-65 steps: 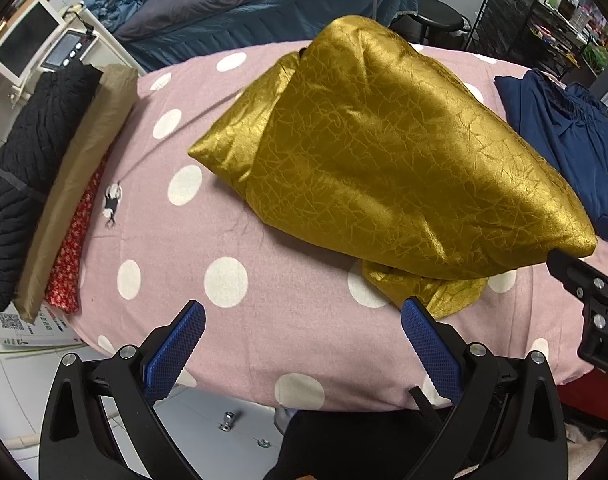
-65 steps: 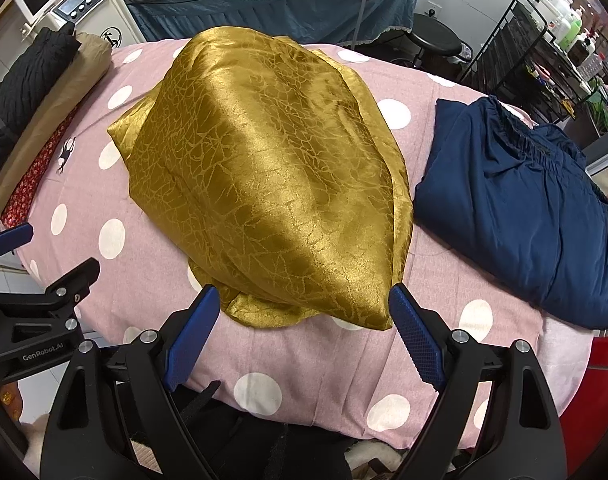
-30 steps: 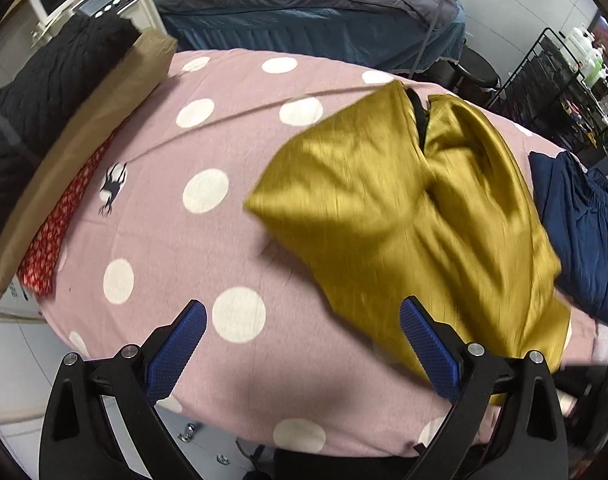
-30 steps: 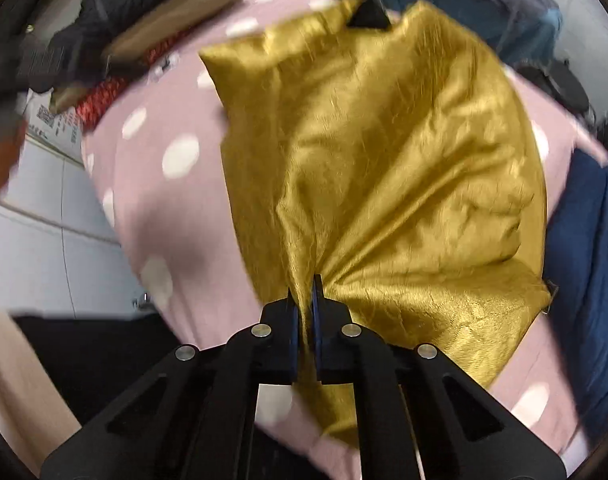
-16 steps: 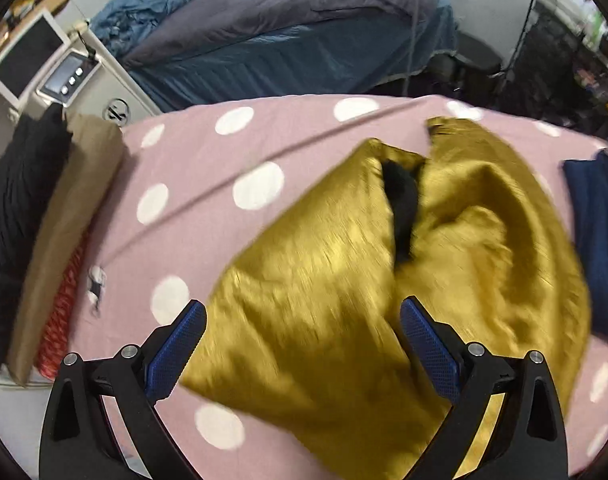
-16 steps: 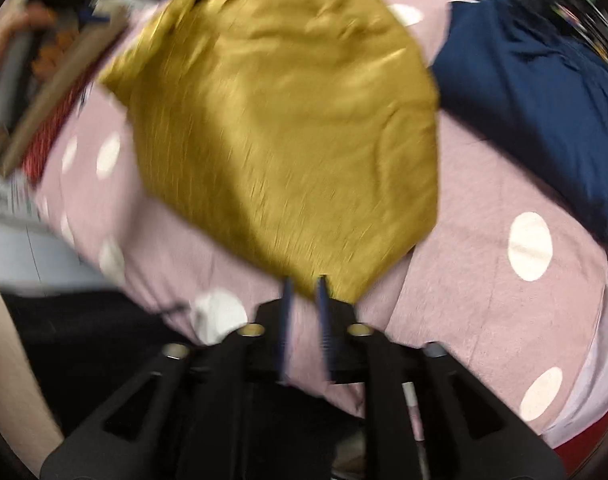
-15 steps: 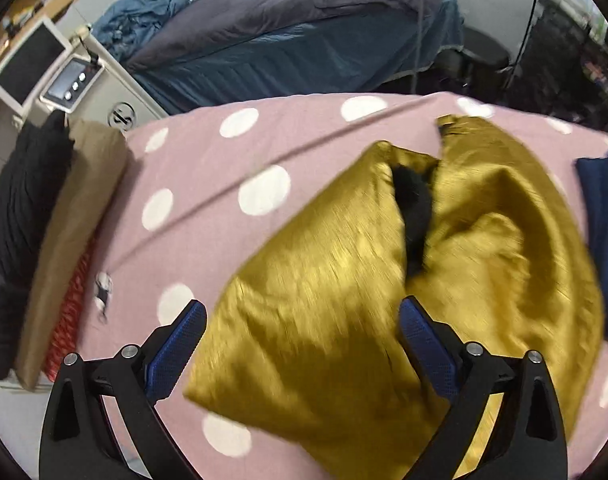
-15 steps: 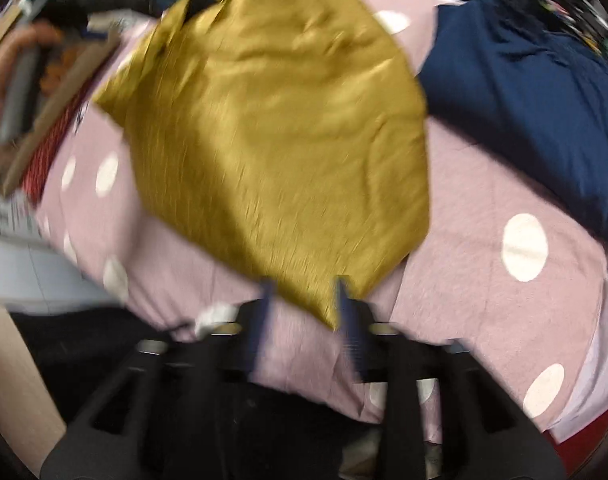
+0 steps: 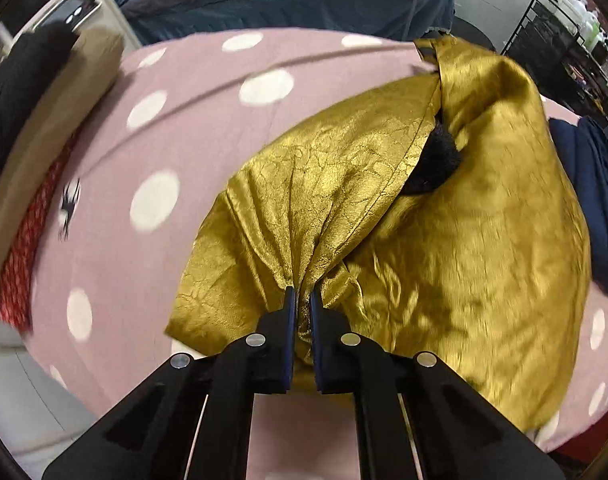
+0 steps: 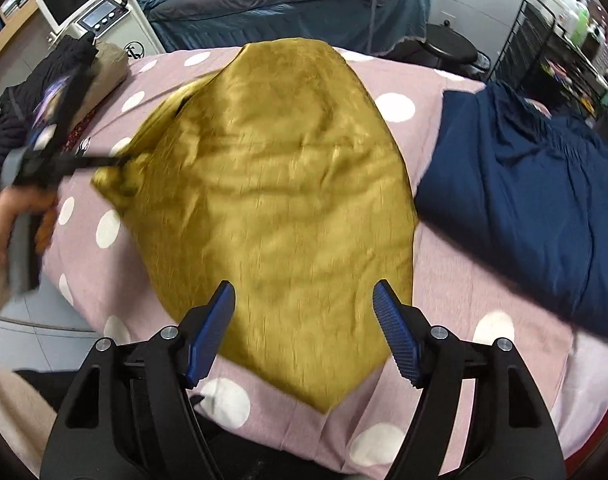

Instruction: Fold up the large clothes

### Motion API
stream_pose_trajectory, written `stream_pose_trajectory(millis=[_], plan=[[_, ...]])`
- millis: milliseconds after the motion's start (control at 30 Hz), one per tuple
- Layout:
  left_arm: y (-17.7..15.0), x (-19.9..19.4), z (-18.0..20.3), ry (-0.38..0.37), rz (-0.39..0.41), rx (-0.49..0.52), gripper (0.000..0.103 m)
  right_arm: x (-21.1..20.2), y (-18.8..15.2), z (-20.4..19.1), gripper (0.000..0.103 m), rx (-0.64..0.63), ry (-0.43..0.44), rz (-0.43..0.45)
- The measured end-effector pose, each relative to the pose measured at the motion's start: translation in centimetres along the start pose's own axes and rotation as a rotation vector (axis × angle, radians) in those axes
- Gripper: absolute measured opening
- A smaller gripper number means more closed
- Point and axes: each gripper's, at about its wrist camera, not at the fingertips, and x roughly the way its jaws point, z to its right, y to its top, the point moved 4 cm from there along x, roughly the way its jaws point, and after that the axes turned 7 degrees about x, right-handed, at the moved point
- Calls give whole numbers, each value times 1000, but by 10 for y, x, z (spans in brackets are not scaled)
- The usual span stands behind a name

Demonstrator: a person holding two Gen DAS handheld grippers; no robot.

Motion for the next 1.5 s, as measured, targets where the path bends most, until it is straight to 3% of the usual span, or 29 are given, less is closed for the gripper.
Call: stream_pose_trajectory(millis=[200, 300, 367, 433, 467, 500, 533, 567, 600, 700, 767, 867, 967, 1033, 1067, 1100, 1133, 1167, 1233, 1300, 1333, 1367, 1433, 1500], plan=[[-84, -11, -2, -21, -78, -36, 6, 26, 88, -21, 74, 73, 123, 1], [-92, -16, 5, 16, -76, -8, 6, 53, 134, -52, 77, 133, 221, -53], [-93, -21, 12, 30, -64, 13, 6, 74, 150, -80, 86, 145, 258, -110], [-93, -25, 22, 42, -66, 37, 6, 105, 157, -108, 86, 101, 239, -173], [-93, -26, 24, 50, -65, 47, 6, 116, 156, -115, 83, 75, 189, -178], [-97, -31, 25, 55, -62, 51, 6, 126, 154, -117, 56, 29, 108, -169], [-97, -34, 21, 59, -56, 44, 6, 131, 151, -117, 40, -4, 50, -163], [-97, -36, 17, 55, -54, 31, 6, 135, 143, -111, 16, -34, 10, -168], [-99, -35, 11, 49, -57, 19, 7, 136, 134, -100, 10, -34, 30, -174], [-104, -30, 1, -9, -90, -21, 7, 135, 97, -46, 8, -8, 41, -243], [-107, -27, 4, -62, -118, -21, 7, 136, 48, 6, 6, 96, 111, -384], [-116, -16, 27, -129, -194, 38, 7, 127, -28, 50, 7, 162, 191, -588], [-124, -7, 44, -99, -238, 116, 7, 106, -88, 71, 13, 172, 284, -729], [-126, -3, 47, -76, -251, 141, 7, 90, -98, 85, 25, 160, 236, -695], [-125, -3, 47, -75, -255, 137, 7, 76, -93, 98, 38, 163, 170, -633], [-124, -2, 47, -77, -258, 131, 7, 63, -84, 105, 44, 164, 137, -569], [-122, -2, 45, -77, -260, 122, 7, 52, -75, 108, 45, 158, 126, -512], [-120, -2, 43, -74, -260, 118, 7, 28, -52, 111, 46, 135, 146, -401], [-117, -3, 44, -67, -257, 108, 7, -2, -20, 112, 55, 106, 196, -264], [-119, -5, 47, -66, -254, 95, 7, -38, 28, 114, 71, 67, 218, -54], [-120, -6, 49, -62, -251, 90, 7, -53, 58, 116, 74, 56, 225, 69], [-120, -6, 47, -56, -247, 86, 7, -60, 78, 111, 77, 51, 233, 128], [-122, -7, 40, -46, -241, 82, 7, -47, 125, 103, 77, 21, 230, 163], [-127, -8, 36, -37, -234, 73, 7, -8, 156, 78, 77, -63, 185, 96]])
